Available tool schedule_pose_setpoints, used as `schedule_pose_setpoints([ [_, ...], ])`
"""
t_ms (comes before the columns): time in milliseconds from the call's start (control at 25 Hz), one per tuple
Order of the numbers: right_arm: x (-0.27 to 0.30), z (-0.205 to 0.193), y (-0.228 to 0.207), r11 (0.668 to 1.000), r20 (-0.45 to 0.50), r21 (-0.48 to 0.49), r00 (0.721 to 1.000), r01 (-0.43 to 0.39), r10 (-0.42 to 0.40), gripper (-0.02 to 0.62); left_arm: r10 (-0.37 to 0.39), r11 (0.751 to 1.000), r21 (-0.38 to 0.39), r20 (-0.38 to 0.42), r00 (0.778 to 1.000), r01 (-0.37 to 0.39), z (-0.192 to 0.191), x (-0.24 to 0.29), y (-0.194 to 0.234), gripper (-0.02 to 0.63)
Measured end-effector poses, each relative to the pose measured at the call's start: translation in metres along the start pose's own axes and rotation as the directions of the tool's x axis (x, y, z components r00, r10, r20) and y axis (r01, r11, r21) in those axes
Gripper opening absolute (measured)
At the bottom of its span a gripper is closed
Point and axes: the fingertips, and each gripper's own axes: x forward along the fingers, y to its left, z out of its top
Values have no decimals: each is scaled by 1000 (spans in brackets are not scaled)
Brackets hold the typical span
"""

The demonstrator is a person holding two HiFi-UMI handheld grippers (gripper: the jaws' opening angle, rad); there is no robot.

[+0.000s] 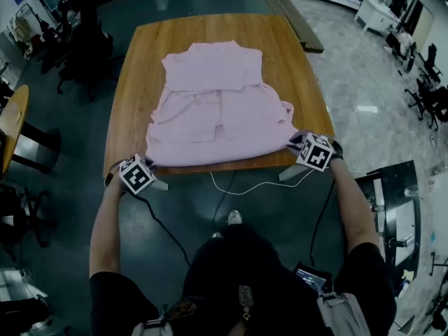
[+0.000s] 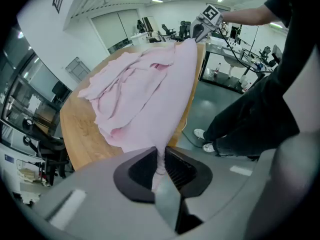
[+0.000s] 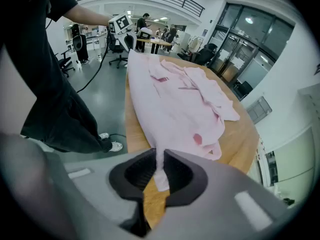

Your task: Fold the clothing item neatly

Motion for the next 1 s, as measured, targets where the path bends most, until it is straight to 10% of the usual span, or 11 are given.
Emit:
schedule_pose_setpoints([
  [440,-53,9,48,997,-21,13,997,73,-72,49,42,998,38,67,997,-44,-19,-56,-26,57],
  [1000,-96,56,-47,981,7,33,981,192,-192,48,223,973,15,158,962,-228,39,-123,98,55],
])
